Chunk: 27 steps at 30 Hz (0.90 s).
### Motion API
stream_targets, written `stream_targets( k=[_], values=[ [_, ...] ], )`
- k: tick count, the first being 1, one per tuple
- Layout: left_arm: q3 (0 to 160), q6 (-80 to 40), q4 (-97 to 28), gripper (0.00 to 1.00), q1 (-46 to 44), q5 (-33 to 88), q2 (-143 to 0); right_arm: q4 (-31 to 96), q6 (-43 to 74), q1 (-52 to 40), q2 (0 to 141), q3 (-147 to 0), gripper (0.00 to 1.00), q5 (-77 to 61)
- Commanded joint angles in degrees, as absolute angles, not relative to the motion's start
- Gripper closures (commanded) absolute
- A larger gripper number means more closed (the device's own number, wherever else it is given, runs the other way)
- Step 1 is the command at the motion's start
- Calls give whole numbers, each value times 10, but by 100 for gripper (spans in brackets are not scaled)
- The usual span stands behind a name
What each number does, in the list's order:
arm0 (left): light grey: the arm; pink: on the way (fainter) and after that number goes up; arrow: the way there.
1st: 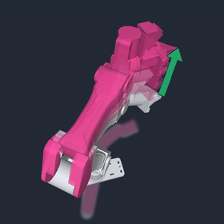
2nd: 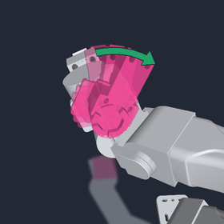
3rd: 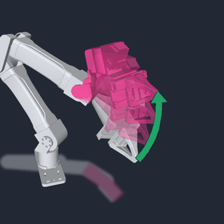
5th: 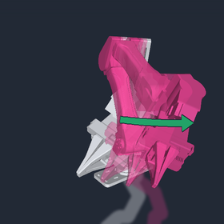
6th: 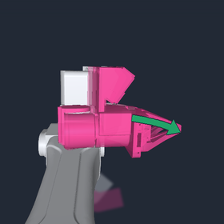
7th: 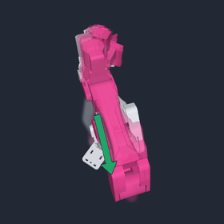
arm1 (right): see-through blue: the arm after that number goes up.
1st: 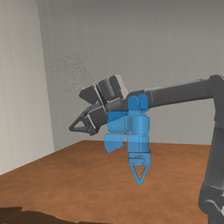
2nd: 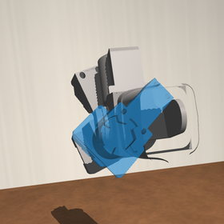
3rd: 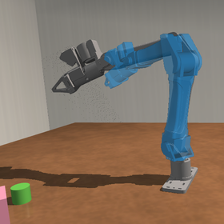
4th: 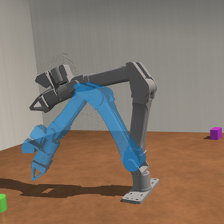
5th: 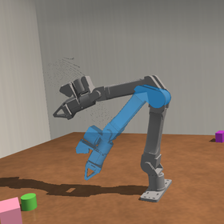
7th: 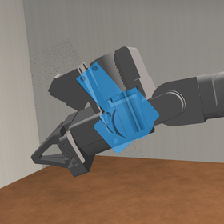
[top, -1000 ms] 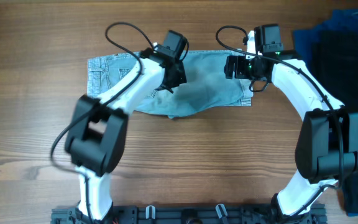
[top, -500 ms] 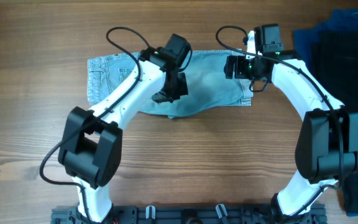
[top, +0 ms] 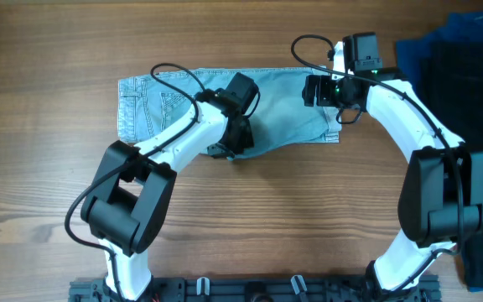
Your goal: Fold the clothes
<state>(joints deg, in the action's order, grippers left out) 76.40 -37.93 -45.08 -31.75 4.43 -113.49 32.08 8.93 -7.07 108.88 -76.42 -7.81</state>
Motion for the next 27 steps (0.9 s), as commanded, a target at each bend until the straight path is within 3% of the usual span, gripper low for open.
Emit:
stream_targets(
  k=[1,9,16,27],
  values=[
    [721,-410,-423,96,-314,55,-1147,319,91,-71,1103,-761,0,-73],
    [760,-396,-452,96,-312,79,-1128,319,90,-71,1103,-761,0,-73],
    [866,-375,-502,96,-312,10,-1084,319,91,-71,1103,-761,0,-73],
    [861,-378,-504,96,-314,1,-1194,319,90,-71,1103,-761,0,-73]
  ],
)
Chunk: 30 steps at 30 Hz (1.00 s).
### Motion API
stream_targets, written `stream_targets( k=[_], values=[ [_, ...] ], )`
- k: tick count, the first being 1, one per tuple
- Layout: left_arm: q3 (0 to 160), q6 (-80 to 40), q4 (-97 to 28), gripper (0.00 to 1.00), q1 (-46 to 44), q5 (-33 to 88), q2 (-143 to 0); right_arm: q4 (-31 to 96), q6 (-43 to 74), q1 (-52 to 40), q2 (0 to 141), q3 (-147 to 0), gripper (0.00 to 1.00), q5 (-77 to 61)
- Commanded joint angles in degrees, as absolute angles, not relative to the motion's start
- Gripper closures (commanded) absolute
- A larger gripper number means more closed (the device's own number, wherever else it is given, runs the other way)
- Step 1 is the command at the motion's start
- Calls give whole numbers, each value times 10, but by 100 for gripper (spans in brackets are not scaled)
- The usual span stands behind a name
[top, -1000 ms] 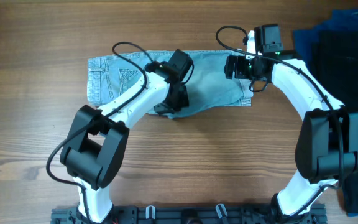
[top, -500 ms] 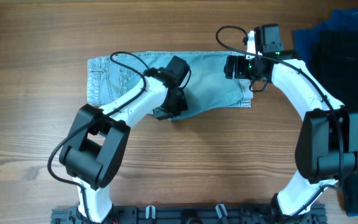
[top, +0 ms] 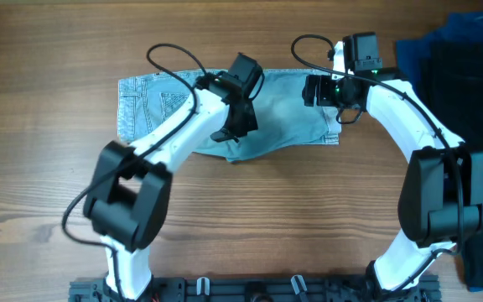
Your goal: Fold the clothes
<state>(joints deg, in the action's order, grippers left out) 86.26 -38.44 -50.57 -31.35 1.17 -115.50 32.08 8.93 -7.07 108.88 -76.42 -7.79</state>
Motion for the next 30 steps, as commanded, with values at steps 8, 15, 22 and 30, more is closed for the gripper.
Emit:
stream_targets(
  k=[8,15,22,30],
  values=[
    [867,-378,-496,96,-314,6,-1246,319,90,-71,1103,-761,0,-73],
    [951,-362,-502,96,-307,-56,-1171,319,90,-71,1103,-761,0,-73],
    [947,-362,-500,96,-305,-76,-1199,319,90,-71,1103,-761,0,-73],
    [947,-362,-491,96,-304,-72,-1281,317,90,-71,1103,-761,0,-73]
  ],
)
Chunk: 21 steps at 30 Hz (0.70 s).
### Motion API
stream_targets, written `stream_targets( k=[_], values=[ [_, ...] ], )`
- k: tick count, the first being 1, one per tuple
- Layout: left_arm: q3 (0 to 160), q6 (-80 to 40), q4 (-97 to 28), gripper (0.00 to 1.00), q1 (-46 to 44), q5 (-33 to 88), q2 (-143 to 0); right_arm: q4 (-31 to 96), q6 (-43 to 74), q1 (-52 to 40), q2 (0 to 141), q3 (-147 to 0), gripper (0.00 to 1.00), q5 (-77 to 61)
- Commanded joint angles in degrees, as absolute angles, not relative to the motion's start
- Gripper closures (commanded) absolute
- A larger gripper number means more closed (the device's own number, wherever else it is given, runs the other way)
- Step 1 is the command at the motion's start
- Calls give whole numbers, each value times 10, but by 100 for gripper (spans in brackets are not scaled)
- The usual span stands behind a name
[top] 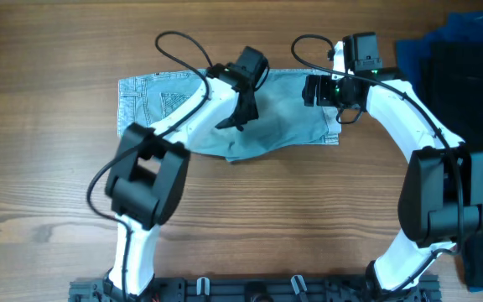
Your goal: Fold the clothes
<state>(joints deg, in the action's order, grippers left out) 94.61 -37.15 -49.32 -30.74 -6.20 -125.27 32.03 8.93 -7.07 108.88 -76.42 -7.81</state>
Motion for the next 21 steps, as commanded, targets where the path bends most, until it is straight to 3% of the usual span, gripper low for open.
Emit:
stream_targets(
  k=[1,12,21],
  values=[
    [947,-362,-491,96,-302,-72,-1283,317,90,-71,1103,-761,0,-73],
    [1011,-347,-461,96,-243,-74,-1260,315,90,-72,1103,-761,0,-73],
    [1011,-327,-408,96,-246,-63,-1300,315,90,-72,1103,-761,0,-73]
  ],
)
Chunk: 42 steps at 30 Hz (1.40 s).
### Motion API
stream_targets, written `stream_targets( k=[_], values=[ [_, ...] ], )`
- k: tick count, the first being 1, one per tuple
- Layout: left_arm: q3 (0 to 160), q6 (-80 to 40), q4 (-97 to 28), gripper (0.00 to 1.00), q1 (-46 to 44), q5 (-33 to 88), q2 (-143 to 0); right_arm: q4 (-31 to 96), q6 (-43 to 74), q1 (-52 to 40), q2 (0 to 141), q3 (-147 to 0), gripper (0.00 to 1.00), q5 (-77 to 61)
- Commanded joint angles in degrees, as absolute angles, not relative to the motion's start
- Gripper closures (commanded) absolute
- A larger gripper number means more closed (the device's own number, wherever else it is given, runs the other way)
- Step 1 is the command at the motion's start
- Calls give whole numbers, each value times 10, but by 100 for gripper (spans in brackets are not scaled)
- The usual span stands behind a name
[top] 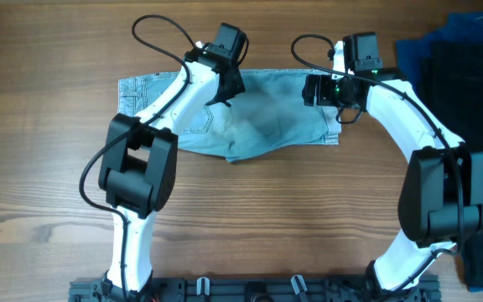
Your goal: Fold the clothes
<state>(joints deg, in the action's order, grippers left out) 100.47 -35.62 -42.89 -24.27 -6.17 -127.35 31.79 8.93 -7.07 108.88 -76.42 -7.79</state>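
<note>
Light blue denim shorts (267, 117) lie flat across the far middle of the wooden table. My left gripper (227, 91) is over the shorts' far edge, left of centre, with its arm lying across the waistband end. My right gripper (309, 91) rests on the right part of the shorts near the leg hem. From overhead the fingers of both are too dark and small to read as open or shut. The fabric under each gripper is hidden.
A pile of dark blue and black clothes (464, 50) lies at the table's right edge and runs down the right side. Bare wood (49, 184) lies to the left of and in front of the shorts. The arm bases stand at the near edge.
My left gripper has moved from the middle of the shorts to their far edge, a little to the left. The shorts' outline looks unchanged, and the right arm has not moved.
My left gripper was first at the near edge of the shorts, then over their middle, then further up, and is now at the far edge. The shorts kept the same outline throughout. My right gripper stayed on the right part of the shorts.
</note>
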Motion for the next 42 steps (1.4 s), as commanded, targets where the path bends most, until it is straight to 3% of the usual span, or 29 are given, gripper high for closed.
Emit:
stream_targets(
  k=[1,7,14,22,26,32,34,39,42],
  values=[
    [1011,-311,-401,96,-246,-63,-1300,315,90,-72,1103,-761,0,-73],
    [1026,-299,-433,96,-229,-112,-1207,315,90,-72,1103,-761,0,-73],
    [1026,-318,-505,96,-135,-110,-1079,306,89,-72,1103,-761,0,-73],
    [1023,-316,-619,91,18,22,-1094,179,92,-72,1103,-761,0,-102],
    [1023,-275,-623,84,59,71,-1104,208,90,-71,1103,-761,0,-138],
    [1023,-243,-661,76,66,66,-1114,314,89,-42,1103,-761,0,-71],
    [1023,-242,-665,74,65,64,-1119,355,74,-21,1105,-761,7,-64],
    [1023,-242,-666,74,65,64,-1132,387,49,-7,1136,-761,39,-67],
    [1023,-242,-668,75,65,64,-1132,378,48,-7,1170,-761,43,-127]
  ],
)
